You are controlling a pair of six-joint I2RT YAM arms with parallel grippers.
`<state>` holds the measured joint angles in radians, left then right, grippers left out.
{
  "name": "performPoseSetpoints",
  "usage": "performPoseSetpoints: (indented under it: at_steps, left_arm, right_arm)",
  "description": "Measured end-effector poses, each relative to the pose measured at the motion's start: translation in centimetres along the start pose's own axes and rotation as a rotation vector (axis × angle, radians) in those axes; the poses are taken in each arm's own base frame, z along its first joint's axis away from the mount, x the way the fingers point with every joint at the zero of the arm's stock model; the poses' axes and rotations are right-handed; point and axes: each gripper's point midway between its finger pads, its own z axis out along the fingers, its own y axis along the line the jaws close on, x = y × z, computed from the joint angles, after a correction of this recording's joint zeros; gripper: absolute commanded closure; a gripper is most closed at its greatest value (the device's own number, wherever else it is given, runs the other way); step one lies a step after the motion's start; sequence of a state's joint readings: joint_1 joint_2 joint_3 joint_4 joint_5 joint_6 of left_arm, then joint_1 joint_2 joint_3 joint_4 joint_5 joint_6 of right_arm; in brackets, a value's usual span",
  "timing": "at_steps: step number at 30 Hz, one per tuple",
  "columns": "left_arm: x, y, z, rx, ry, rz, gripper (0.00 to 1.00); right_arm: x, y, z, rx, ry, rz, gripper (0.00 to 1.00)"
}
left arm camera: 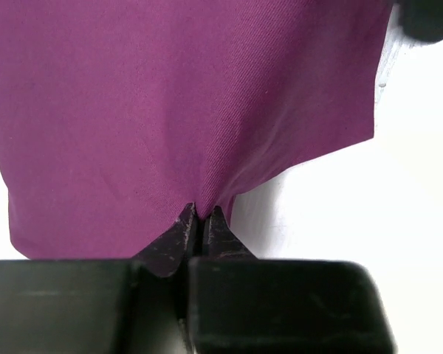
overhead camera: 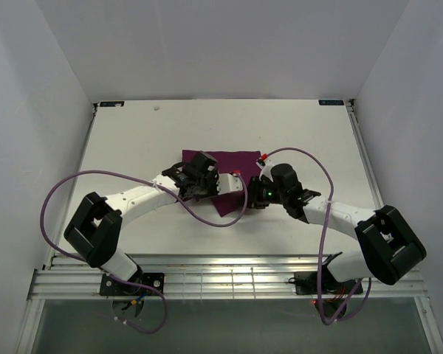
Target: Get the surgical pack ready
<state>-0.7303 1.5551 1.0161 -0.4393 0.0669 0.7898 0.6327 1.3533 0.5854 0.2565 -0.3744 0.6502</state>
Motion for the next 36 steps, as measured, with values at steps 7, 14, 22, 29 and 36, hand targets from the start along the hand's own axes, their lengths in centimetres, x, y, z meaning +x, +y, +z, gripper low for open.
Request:
performPoseSetpoints:
  at_steps: [7,14,22,29,36]
  left_arm:
    - [0.41,-0.46,0.35,0.019,0.02,-0.026,0.74]
    - [0.49,-0.39,0.33,0.013,0.025,-0.033,0.63]
    - [0.58,-0.19,0.22,0.003,0.035,-0.042,0.7]
    - [0.51,-0.09,0.01,-0.005,0.033,-0.052,0.77]
    - [0.52,-0.1,-0.08,-0.005,0.034,-0.056,0.58]
  right_arm:
    - [-1.0,0.35,1.11,0.002,-0.001,0.031,0.77]
    - [-1.12,0.44,1.04,0.001,-0.007,0.033,0.74]
    - [-1.1,0.44,1.05,0.001,-0.006,0.034,0.72]
    - [-1.1,0.44,1.05,0.001,-0.006,0.035,0.71]
    - [-1.06,0.49,1.04,-0.001,-0.004,0.038,0.66]
